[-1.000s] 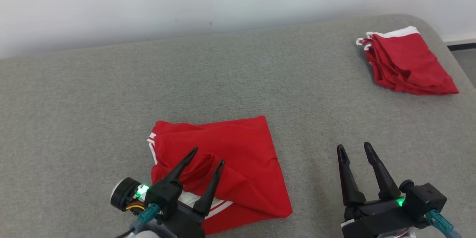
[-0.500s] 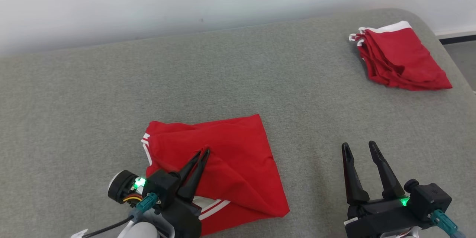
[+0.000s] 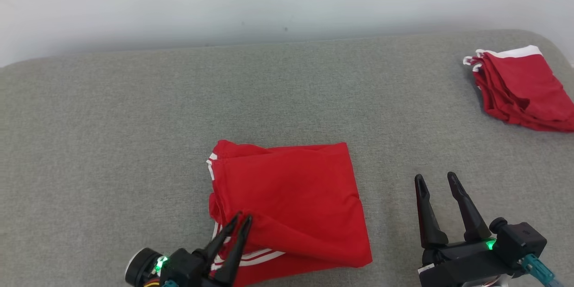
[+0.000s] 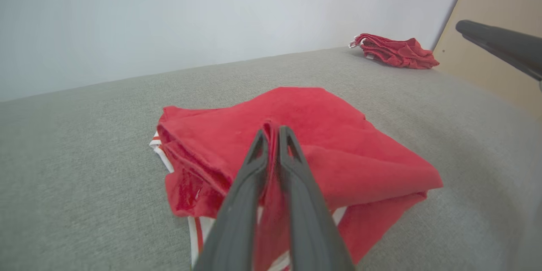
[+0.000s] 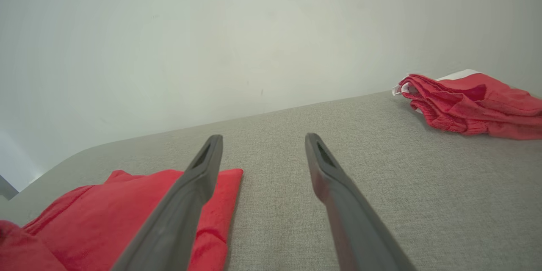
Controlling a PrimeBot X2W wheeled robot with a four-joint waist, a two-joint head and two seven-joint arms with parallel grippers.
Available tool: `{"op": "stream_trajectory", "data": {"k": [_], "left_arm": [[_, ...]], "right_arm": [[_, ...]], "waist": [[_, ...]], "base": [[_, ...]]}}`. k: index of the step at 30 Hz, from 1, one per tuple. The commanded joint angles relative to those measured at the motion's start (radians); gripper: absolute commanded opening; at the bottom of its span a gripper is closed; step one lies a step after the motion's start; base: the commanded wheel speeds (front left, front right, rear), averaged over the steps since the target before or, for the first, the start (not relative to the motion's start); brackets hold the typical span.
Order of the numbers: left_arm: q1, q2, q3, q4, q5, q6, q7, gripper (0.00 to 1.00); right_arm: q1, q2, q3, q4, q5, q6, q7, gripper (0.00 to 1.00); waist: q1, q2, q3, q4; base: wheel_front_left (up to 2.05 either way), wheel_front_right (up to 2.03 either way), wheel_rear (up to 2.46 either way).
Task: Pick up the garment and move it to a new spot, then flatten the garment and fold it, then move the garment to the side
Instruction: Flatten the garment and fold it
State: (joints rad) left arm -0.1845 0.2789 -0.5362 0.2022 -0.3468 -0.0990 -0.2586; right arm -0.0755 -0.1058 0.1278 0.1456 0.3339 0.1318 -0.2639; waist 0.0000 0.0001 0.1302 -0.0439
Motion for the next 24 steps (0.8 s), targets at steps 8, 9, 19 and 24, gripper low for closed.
{"op": "stream_trajectory", "data": {"k": [8,9,19,24], "left_arm": [[0.076,-0.028,0.1,-0.095,0.004,0.03,-0.007,1.0],[0.086,-0.032,0.122,-0.111,0.008,0.038,-0.007,1.0],[0.188,-0.077,0.362,-0.172,0.057,0.051,-0.007,1.0],[0.223,-0.098,0.446,-0.172,0.088,0.038,-0.007,1.0]], "right_arm": [[0.016,-0.019,-0.007,0.009,0.008,-0.003,0.0,1.0],[0.016,-0.02,-0.008,0.01,0.009,-0.003,0.0,1.0],[0.033,-0.018,-0.036,0.003,-0.004,-0.003,0.0,1.0],[0.041,-0.014,-0.047,-0.001,-0.012,-0.003,0.0,1.0]], "waist": [[0.0,-0.0001,-0.018,0.017],[0.0,-0.0001,-0.021,0.016],[0.0,-0.0001,-0.052,0.01],[0.0,-0.0001,-0.063,0.006]], "base": [[0.0,0.0,0.0],[0.0,0.0,0.0],[0.0,0.0,0.0],[0.0,0.0,0.0]]}}
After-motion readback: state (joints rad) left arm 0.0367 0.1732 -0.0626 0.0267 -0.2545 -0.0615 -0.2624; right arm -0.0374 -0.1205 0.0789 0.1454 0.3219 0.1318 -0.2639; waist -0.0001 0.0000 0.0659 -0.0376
